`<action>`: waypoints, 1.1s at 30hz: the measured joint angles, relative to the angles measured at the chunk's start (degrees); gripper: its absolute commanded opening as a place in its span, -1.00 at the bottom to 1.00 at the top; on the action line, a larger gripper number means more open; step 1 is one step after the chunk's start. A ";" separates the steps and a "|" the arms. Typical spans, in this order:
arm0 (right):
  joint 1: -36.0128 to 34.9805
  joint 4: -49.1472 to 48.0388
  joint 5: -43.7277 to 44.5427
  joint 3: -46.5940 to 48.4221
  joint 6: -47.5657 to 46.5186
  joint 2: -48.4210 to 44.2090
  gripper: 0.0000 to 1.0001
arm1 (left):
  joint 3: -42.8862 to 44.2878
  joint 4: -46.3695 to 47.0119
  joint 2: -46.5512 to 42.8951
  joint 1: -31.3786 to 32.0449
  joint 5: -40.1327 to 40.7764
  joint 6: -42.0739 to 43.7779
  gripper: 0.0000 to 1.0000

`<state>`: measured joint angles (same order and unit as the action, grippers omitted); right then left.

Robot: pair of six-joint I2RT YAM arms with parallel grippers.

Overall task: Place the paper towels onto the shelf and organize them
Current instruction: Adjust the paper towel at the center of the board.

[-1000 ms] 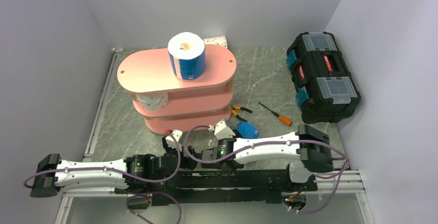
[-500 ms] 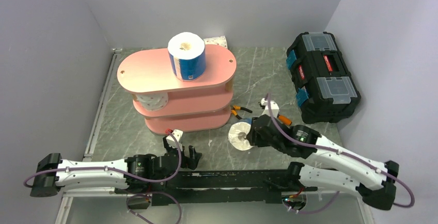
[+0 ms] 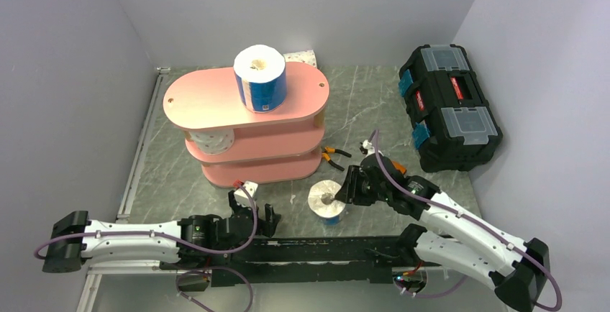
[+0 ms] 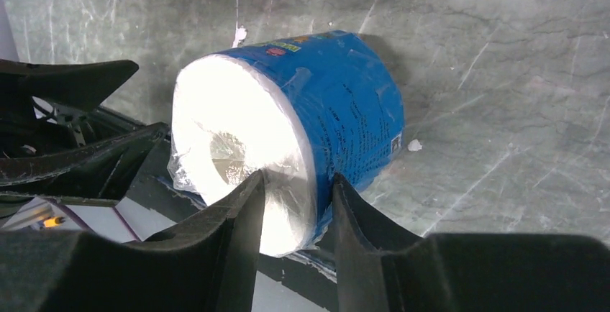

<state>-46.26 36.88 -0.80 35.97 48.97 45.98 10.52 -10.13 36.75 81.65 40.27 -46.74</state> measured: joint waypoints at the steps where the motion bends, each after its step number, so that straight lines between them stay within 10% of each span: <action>1: 0.07 -0.11 -0.37 0.07 -0.13 0.33 0.05 | 0.00 0.00 0.31 0.00 0.00 0.00 0.99; 8: 0.11 1.46 0.81 5.16 -2.08 2.27 0.98 | 0.57 0.24 3.10 0.00 -0.11 0.39 0.99; 22: 0.15 3.80 13.14 13.68 -5.92 -3.96 0.99 | 2.73 1.66 7.28 0.00 -0.04 2.14 0.99; 27: 0.22 6.56 12.68 13.84 -6.88 1.55 0.56 | 2.73 2.47 7.41 -0.02 0.02 2.36 0.99; 33: 0.22 7.87 9.35 12.24 -7.93 9.18 0.54 | 2.73 3.63 9.05 0.00 -0.07 2.82 0.99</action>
<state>-46.04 44.75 8.56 48.21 41.04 55.16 13.26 -6.50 45.80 81.65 40.21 -43.92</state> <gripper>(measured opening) 0.771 0.994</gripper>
